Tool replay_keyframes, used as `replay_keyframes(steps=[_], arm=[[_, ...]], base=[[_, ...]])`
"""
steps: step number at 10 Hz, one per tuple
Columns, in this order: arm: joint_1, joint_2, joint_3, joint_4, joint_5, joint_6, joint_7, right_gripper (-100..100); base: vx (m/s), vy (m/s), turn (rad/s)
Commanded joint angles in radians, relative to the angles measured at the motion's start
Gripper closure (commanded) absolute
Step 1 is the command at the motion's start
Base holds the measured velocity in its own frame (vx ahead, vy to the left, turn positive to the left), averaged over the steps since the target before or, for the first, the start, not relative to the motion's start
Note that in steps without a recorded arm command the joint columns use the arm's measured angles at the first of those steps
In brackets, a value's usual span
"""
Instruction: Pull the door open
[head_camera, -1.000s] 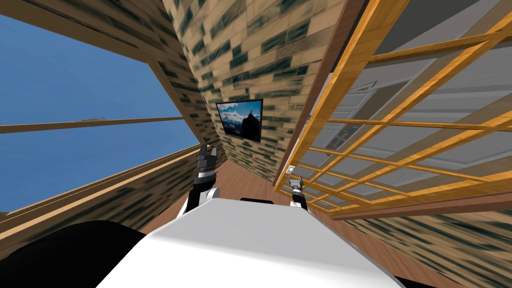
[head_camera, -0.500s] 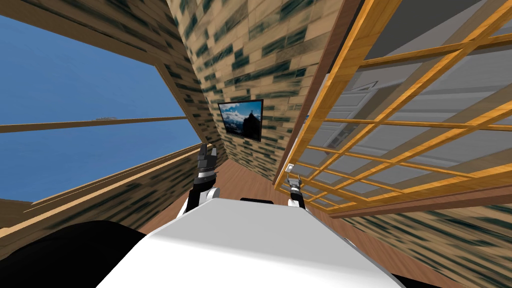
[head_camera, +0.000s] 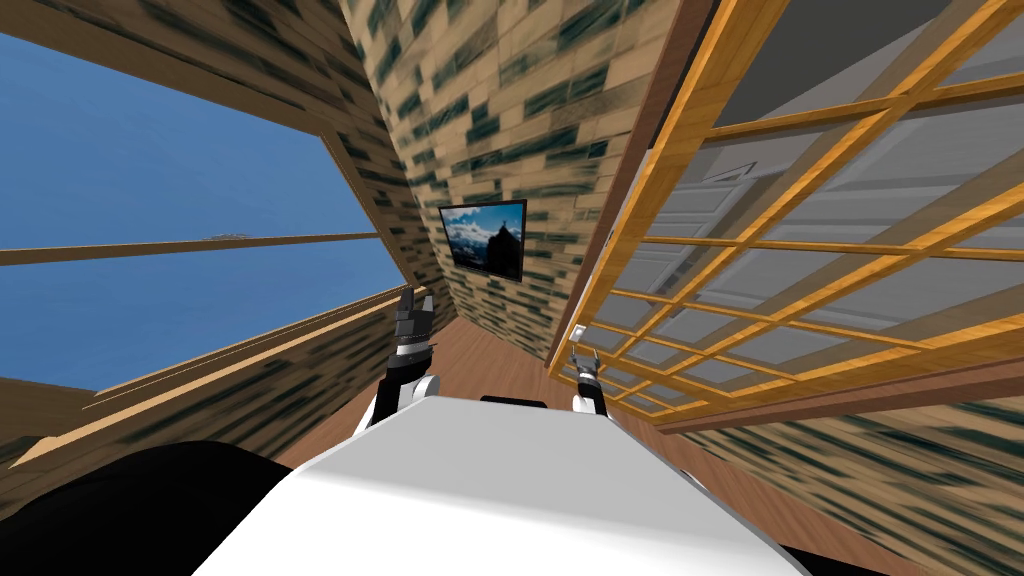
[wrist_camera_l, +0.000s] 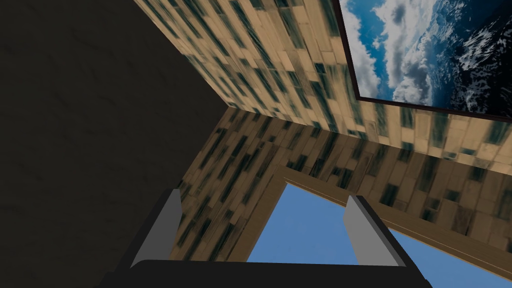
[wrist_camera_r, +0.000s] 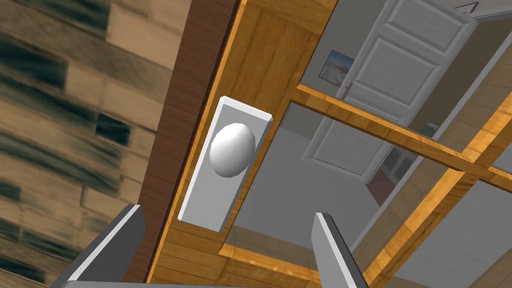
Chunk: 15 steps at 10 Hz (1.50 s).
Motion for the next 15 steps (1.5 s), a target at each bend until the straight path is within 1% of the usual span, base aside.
replay_keyframes(steps=[1,2,4,5,7,9,10,11,12,13,15], arm=[[-0.008,0.007,0.009,-0.003,-0.020,0.007,-0.050,-100],[-0.008,0.007,0.009,-0.003,-0.020,0.007,-0.063,-100],[-0.017,0.015,0.020,-0.005,-0.043,0.014,-0.126,-100],[-0.017,0.015,0.020,-0.005,-0.043,0.014,-0.136,-100],[-0.024,0.021,0.028,-0.007,-0.062,0.020,-0.195,-100],[-0.029,0.026,0.034,-0.009,-0.075,0.024,-0.234,-100],[-0.031,0.028,0.037,-0.009,-0.081,0.025,-0.253,-100],[-0.030,0.026,0.036,-0.006,-0.077,0.022,-0.241,-100],[-0.020,0.006,0.033,-0.001,-0.082,0.017,-0.266,-100],[-0.017,-0.001,0.032,0.001,-0.083,0.015,-0.272,-100],[-0.004,-0.030,0.028,0.008,-0.089,0.006,-0.303,-100]], base=[[-0.077,-0.006,0.027],[-0.057,-0.001,0.009],[-0.066,-0.012,0.019],[-0.055,-0.008,0.008],[-0.049,-0.008,0.014],[-0.063,-0.006,0.013],[-0.050,-0.009,0.012],[-0.021,-0.005,0.003],[0.100,-0.016,0.100],[0.200,-0.005,0.077],[0.204,-0.009,0.081]])
